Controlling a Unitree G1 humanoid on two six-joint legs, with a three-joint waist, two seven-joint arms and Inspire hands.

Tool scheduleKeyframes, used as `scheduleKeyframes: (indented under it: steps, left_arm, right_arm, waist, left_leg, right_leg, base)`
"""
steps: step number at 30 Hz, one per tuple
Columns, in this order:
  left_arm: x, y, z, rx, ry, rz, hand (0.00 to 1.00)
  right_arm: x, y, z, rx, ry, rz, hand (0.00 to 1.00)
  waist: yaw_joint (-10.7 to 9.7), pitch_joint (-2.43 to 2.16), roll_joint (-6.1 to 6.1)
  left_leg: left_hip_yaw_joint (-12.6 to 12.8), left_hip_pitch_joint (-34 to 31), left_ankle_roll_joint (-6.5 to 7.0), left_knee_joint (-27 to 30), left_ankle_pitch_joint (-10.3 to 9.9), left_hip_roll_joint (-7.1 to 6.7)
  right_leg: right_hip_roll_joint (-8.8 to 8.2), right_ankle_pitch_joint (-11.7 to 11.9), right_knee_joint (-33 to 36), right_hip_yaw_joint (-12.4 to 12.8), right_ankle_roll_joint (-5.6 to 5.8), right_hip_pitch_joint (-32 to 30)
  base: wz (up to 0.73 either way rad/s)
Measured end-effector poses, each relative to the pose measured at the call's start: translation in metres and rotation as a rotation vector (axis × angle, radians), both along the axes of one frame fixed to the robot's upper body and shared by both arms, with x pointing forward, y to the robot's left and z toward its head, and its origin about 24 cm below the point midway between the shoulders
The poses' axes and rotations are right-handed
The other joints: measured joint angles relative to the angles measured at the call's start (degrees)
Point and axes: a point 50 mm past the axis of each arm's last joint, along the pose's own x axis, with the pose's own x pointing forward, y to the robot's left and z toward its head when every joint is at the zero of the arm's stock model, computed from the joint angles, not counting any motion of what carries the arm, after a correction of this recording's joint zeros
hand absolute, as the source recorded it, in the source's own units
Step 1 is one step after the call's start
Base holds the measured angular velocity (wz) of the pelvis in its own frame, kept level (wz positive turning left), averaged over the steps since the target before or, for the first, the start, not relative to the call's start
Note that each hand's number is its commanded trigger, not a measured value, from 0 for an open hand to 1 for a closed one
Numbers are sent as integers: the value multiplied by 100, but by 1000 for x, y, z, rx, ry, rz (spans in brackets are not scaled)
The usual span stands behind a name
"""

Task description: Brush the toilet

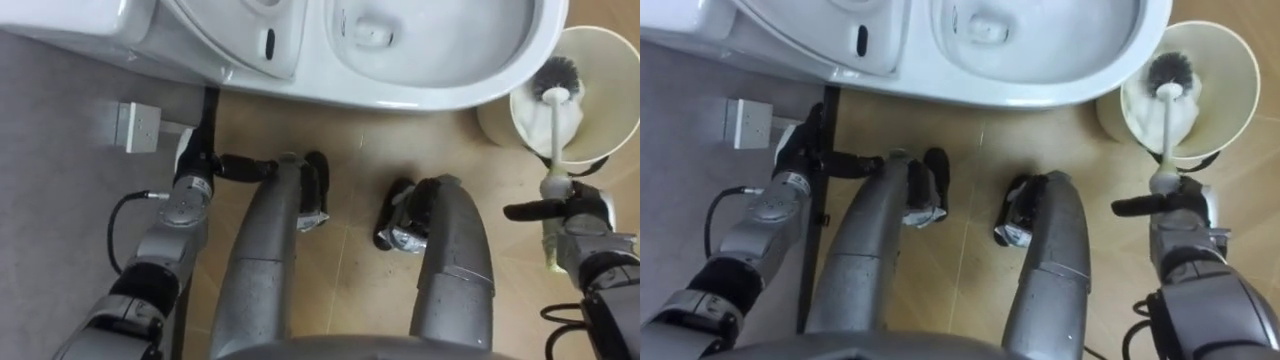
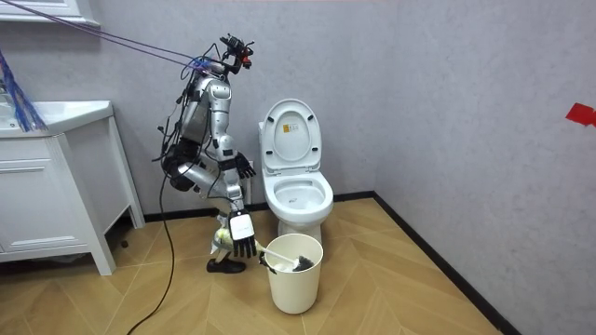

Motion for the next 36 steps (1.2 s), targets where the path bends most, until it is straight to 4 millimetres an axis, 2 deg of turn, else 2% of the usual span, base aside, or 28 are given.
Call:
scheduleKeyframes:
  steps: [6,10,13,17,21,25,28,31,36]
  left_arm:
    - [-1,0,-1,-37,6,11,0]
    - [-1,-3,-1,-52,8,-3,0]
    - [-5,0,0,-50,3,-4,0]
    - [-5,4,3,-47,-11,-22,0]
    - [-11,7,1,-41,-5,-21,0]
    - [-13,7,0,-41,2,-20,0]
    - [-18,8,-3,-40,15,-15,0]
    - [-24,10,-7,-39,35,-7,0]
    - [-38,13,-17,-39,82,6,0]
  right_arm:
    - [-1,0,-1,23,0,-14,100]
    - [-4,-2,-1,29,8,-16,100]
    - [-10,-5,-3,30,21,-15,100]
    - [-12,-15,1,8,25,-22,100]
    - [-12,-14,1,11,28,-9,100]
    - [-15,-14,0,11,36,-12,100]
    - [-23,-15,-5,15,59,-17,100]
    - [-31,-12,-10,16,94,-4,100]
    - [-47,-4,-22,59,142,-2,100]
  waist:
    - [-1,0,77]
    - [5,0,78]
    - [4,0,78]
    - [8,-1,80]
    - [50,-2,80]
    - [60,-3,80]
    - [73,-6,86]
    - [131,-12,92]
    - [107,-28,96]
  left_leg:
    - [16,-6,0,62,-34,1]
    - [18,-6,-5,82,-52,8]
    - [32,-10,-1,199,-137,20]
    - [40,-86,0,366,-201,0]
    - [20,-93,-18,499,-289,16]
    - [13,-72,-11,542,-296,15]
    - [20,44,-12,518,-297,13]
    - [6,264,-14,406,-297,97]
    - [5,858,-28,-44,-239,94]
  right_leg:
    - [-27,-53,82,7,-11,-17]
    - [-22,-66,96,8,-19,-18]
    - [-13,-125,201,53,-1,-30]
    - [-37,-193,376,100,6,-111]
    - [19,-219,440,112,-4,-106]
    - [29,-234,477,117,7,-75]
    - [31,-237,442,103,16,60]
    - [89,-191,252,48,5,297]
    - [180,-42,-263,14,78,900]
  base:
    - [2]
    - [0]
    - [-4]
    - [-2]
    - [-8]
    - [0]
    - [0]
    - [-11]
    - [-6]
